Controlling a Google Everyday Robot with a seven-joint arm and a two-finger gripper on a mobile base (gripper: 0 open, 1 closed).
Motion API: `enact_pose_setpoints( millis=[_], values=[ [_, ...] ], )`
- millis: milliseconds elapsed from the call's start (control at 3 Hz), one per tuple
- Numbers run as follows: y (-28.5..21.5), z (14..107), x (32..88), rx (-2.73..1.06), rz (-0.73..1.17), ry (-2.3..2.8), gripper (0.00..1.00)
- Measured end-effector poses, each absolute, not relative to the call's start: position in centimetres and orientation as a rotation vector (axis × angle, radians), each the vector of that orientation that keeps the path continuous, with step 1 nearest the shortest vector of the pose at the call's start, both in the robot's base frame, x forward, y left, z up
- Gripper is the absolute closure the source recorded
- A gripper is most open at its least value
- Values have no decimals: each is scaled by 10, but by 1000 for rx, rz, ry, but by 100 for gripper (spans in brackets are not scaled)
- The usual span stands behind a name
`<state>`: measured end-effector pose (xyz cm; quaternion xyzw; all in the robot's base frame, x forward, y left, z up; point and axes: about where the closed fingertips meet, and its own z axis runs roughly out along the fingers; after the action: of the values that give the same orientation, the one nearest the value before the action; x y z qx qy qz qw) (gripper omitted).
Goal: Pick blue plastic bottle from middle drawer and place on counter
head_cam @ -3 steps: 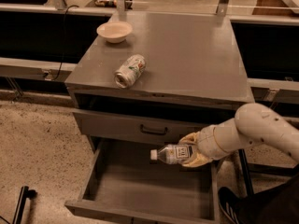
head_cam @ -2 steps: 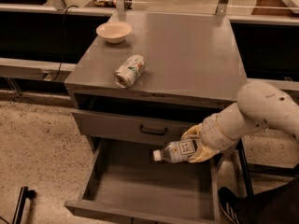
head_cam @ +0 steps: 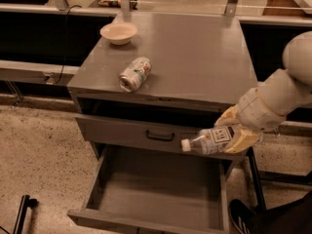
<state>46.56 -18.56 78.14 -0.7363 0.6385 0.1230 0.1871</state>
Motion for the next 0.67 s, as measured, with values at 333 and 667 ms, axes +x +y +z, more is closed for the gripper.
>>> enact_pose_setpoints(
  millis=[333, 667],
  values=[
    [-205, 821, 473, -1989, 379, 1894, 100],
    [-199, 856, 508, -1872, 374, 1906, 100]
  ],
)
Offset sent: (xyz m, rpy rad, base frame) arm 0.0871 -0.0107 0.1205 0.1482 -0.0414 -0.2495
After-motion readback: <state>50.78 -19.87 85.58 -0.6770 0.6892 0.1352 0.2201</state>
